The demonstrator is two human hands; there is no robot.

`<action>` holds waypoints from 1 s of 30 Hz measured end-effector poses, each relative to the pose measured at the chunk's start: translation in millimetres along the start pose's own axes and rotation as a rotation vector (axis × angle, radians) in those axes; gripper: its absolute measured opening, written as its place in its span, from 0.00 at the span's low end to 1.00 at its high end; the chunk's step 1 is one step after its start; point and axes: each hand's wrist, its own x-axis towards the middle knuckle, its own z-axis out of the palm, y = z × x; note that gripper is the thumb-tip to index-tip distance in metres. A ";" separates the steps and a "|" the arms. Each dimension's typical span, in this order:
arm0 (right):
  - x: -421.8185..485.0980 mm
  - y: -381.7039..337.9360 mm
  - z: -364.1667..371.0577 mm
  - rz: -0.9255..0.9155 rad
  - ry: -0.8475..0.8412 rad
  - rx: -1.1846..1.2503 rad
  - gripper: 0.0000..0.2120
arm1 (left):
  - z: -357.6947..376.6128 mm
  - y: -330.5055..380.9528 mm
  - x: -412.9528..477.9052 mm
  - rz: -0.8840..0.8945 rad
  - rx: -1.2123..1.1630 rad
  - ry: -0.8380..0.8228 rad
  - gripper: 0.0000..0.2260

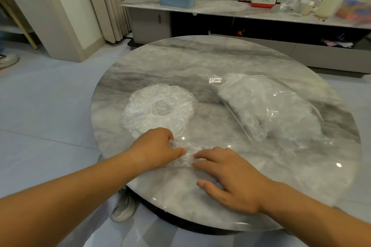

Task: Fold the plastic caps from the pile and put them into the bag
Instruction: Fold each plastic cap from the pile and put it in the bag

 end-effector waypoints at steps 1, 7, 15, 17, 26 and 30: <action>-0.1 -0.1 0.3 0.016 0.004 0.008 0.25 | 0.0 0.1 1.5 -0.008 -0.036 -0.009 0.18; 2.0 -3.2 0.5 0.053 -0.034 -0.024 0.26 | 2.4 4.2 -0.2 -0.155 -0.545 -0.149 0.14; -6.5 1.2 4.5 0.054 -0.011 0.005 0.23 | 1.0 17.9 -8.3 -0.117 -1.065 -0.338 0.12; -12.0 4.6 5.8 0.029 0.033 0.008 0.21 | 5.9 18.1 -8.5 -0.111 -1.080 -0.361 0.13; -33.7 0.8 2.3 -0.021 0.312 -0.002 0.14 | 13.4 20.9 -6.1 -0.107 -1.091 -0.433 0.20; -31.2 -6.4 5.4 0.017 0.158 -0.061 0.17 | 13.7 24.3 -6.0 -0.129 -1.124 -0.448 0.22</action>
